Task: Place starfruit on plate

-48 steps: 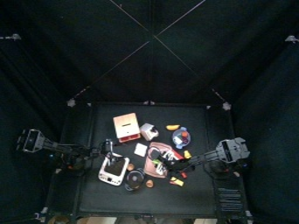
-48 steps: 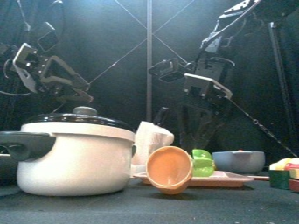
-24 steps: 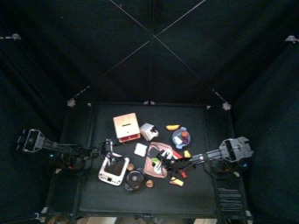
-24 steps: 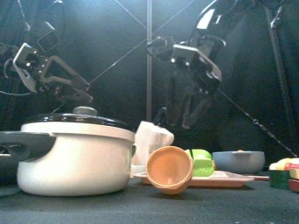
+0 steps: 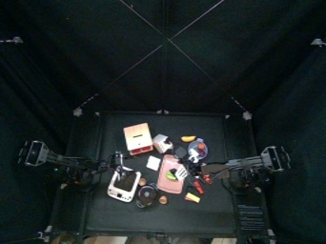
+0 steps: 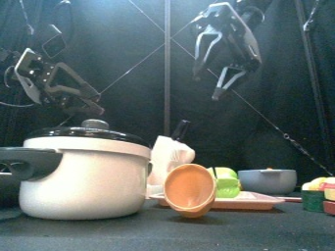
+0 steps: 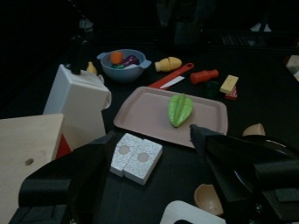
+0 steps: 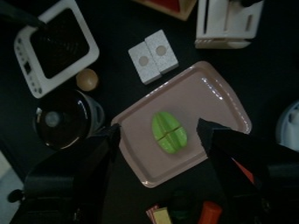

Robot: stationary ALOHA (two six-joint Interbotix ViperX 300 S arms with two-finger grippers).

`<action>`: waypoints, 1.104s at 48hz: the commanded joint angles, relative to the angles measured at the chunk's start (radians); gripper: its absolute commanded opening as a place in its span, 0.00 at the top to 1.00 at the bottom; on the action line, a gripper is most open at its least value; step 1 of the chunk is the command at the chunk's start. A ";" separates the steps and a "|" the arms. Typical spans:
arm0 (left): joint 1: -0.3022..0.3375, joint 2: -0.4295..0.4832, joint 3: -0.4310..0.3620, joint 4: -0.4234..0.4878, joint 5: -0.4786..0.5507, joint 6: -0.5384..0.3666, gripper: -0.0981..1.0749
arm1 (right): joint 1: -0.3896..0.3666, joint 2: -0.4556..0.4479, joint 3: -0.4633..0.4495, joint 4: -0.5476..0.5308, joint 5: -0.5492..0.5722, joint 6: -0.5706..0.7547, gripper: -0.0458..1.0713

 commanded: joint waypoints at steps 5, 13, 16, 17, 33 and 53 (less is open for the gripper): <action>0.000 0.000 -0.018 0.003 -0.003 0.003 0.07 | -0.069 -0.143 -0.087 0.046 0.219 -0.100 0.07; 0.003 0.003 -0.018 0.003 -0.005 0.003 0.07 | -0.074 -0.198 -0.161 -0.084 0.202 -0.238 0.07; 0.003 0.005 -0.018 0.005 -0.005 0.003 0.07 | -0.061 -0.229 -0.091 -0.169 0.095 -0.247 0.07; 0.005 0.005 -0.018 0.006 -0.005 0.003 0.07 | -0.054 -0.238 -0.060 -0.189 0.051 -0.244 0.07; -0.037 0.006 -0.048 0.044 -0.003 -0.006 0.07 | -0.167 -0.304 0.488 -0.256 -0.836 -0.040 0.07; -0.150 0.012 -0.103 -0.055 0.029 -0.011 0.07 | -0.192 -0.250 0.515 -0.410 -0.896 -0.043 0.07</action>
